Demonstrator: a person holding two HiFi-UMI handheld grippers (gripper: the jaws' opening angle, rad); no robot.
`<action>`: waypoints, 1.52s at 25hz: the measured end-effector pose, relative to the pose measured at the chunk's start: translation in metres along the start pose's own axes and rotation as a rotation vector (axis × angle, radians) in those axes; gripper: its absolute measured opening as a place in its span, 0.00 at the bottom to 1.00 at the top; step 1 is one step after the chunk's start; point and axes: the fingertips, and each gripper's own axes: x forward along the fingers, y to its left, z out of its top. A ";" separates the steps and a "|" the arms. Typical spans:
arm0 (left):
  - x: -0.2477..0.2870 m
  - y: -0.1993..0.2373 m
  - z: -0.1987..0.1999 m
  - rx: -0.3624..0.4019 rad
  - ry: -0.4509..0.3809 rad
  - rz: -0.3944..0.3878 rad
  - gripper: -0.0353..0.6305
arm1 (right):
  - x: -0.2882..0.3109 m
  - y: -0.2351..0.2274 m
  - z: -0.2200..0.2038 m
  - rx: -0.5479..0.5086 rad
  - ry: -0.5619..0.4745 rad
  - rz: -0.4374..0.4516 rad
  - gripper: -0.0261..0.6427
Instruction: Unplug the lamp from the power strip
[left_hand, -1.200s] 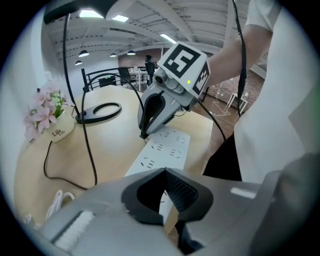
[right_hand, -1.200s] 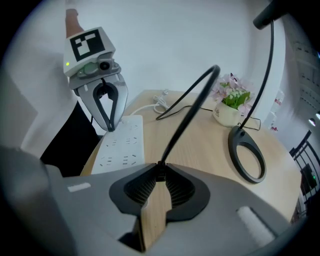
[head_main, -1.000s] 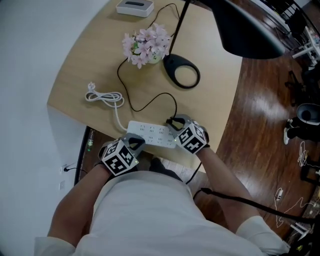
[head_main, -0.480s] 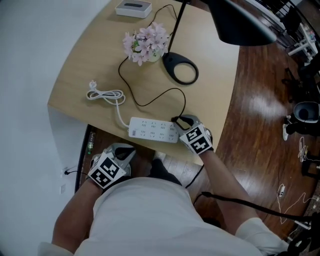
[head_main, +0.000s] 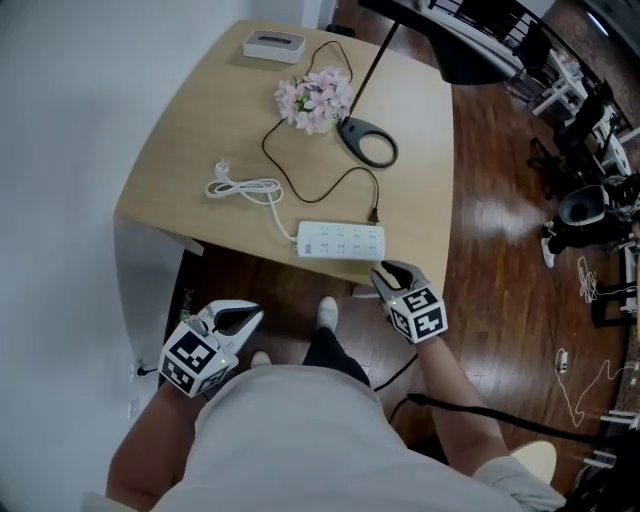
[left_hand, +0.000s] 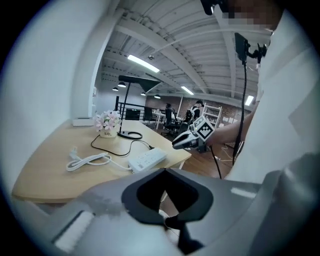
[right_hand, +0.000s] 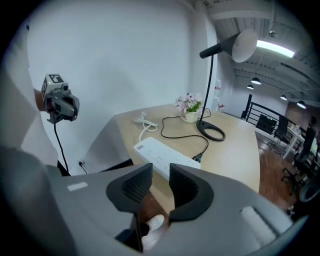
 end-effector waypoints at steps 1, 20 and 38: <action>-0.017 -0.004 -0.006 -0.005 -0.020 -0.009 0.06 | -0.015 0.022 0.000 0.029 -0.022 -0.012 0.21; -0.152 -0.155 -0.055 0.085 -0.193 -0.022 0.06 | -0.239 0.272 -0.059 0.110 -0.262 -0.040 0.20; -0.232 -0.356 -0.109 0.150 -0.195 -0.008 0.06 | -0.395 0.398 -0.164 0.182 -0.391 -0.014 0.20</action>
